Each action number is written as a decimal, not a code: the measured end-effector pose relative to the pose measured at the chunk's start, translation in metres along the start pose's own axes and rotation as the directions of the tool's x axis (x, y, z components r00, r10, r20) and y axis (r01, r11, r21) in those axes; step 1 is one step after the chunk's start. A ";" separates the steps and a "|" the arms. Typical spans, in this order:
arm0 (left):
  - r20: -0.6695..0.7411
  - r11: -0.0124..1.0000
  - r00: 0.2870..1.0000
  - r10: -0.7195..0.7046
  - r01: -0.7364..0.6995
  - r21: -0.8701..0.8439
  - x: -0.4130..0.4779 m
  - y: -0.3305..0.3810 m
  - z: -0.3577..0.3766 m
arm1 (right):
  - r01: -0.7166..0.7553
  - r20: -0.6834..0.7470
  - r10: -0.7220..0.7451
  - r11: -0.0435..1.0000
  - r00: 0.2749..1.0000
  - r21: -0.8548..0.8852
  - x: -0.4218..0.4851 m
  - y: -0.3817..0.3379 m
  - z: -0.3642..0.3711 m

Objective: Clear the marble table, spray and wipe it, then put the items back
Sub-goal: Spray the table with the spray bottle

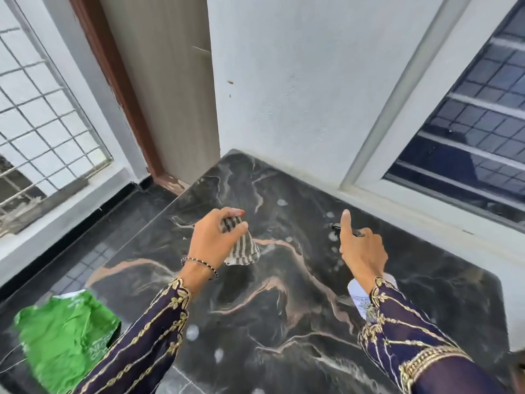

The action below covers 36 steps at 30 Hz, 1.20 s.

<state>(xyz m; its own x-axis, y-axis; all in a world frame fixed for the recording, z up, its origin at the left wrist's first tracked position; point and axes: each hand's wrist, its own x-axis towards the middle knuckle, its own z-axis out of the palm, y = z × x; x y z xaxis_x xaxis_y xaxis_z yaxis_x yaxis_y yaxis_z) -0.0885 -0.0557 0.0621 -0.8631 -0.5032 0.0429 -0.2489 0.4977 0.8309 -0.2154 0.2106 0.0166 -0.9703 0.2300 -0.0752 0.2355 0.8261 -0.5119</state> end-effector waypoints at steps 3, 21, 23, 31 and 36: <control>0.027 1.000 1.000 0.009 -0.009 -0.010 0.010 0.003 0.009 | -0.063 0.035 0.058 0.981 0.998 0.184 0.025 0.002 -0.002; 0.095 0.998 0.994 0.048 -0.046 -0.033 -0.033 0.023 0.040 | -0.305 -0.167 0.367 0.901 0.915 0.308 0.005 0.101 -0.064; 0.093 0.998 0.994 0.056 -0.054 -0.024 -0.044 0.025 0.039 | -0.301 -0.149 0.355 0.907 0.923 0.296 -0.004 0.113 -0.071; 0.051 0.998 0.997 0.061 -0.060 -0.012 -0.100 0.032 0.022 | -0.219 -0.062 0.246 0.932 0.967 0.288 -0.069 0.146 -0.091; 0.031 0.998 0.998 0.053 -0.053 0.016 -0.136 0.027 0.010 | -0.150 0.044 0.143 0.947 0.989 0.283 -0.117 0.161 -0.088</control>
<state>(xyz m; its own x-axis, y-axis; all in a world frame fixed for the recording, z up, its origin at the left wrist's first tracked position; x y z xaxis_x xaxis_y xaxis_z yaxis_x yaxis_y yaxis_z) 0.0182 0.0333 0.0737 -0.8881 -0.4543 0.0698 -0.2096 0.5354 0.8182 -0.0588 0.3615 0.0183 -0.9280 0.3233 -0.1852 0.3528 0.6028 -0.7156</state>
